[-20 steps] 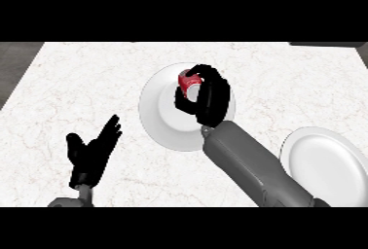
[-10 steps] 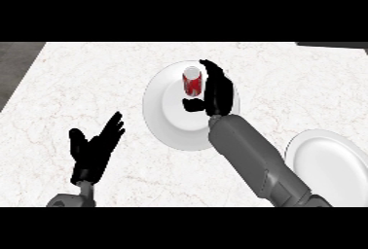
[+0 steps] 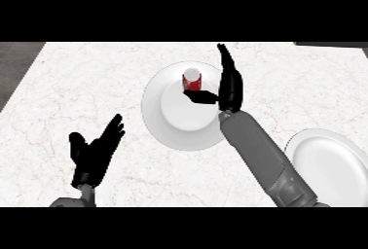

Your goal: Pick the can from the plate and place it in the plate

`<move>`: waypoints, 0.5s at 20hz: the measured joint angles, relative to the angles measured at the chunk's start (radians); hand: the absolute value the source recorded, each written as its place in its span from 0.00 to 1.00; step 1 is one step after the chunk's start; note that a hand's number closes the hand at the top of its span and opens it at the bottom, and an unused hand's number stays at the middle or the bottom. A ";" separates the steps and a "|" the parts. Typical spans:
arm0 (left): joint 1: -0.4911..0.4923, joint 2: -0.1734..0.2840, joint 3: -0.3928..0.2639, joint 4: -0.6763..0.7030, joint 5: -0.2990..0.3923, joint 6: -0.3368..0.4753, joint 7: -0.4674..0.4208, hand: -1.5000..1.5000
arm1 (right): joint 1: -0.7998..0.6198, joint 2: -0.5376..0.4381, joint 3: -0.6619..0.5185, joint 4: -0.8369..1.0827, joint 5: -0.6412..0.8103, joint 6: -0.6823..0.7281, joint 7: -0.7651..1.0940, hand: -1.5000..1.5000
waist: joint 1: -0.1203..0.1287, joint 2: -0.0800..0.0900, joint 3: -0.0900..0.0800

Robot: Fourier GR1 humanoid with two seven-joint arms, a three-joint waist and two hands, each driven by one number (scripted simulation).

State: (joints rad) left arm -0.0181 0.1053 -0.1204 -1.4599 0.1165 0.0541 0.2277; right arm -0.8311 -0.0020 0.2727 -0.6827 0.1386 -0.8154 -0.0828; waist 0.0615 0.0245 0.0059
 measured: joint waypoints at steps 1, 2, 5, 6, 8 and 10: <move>0.002 0.002 0.006 0.007 0.002 -0.002 -0.006 0.50 | 0.003 0.000 -0.027 0.001 -0.031 0.010 -0.041 0.00 | -0.005 -0.002 0.000; 0.007 0.006 0.011 0.007 0.003 -0.004 -0.010 0.50 | 0.002 -0.001 -0.059 0.013 -0.058 0.027 -0.080 0.00 | -0.009 -0.004 0.000; 0.022 0.010 0.017 0.007 -0.003 -0.002 -0.022 0.50 | 0.030 -0.012 -0.131 0.013 -0.134 0.122 -0.181 0.00 | -0.026 -0.013 0.000; 0.028 0.009 0.020 0.006 -0.003 -0.001 -0.025 0.50 | 0.051 -0.018 -0.146 0.010 -0.155 0.162 -0.212 0.00 | -0.031 -0.015 -0.001; 0.027 0.013 0.027 0.000 0.003 -0.005 -0.014 0.50 | 0.086 -0.032 -0.166 0.000 -0.189 0.246 -0.255 0.00 | -0.041 -0.018 -0.002; 0.027 0.014 0.036 0.021 0.002 -0.008 -0.027 0.50 | 0.129 -0.041 -0.168 -0.021 -0.210 0.323 -0.285 0.00 | -0.049 -0.022 -0.001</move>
State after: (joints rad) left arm 0.0090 0.1198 -0.0847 -1.4394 0.1182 0.0462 0.2010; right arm -0.7021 -0.0426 0.1048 -0.7041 -0.0711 -0.4929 -0.3682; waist 0.0124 0.0028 0.0047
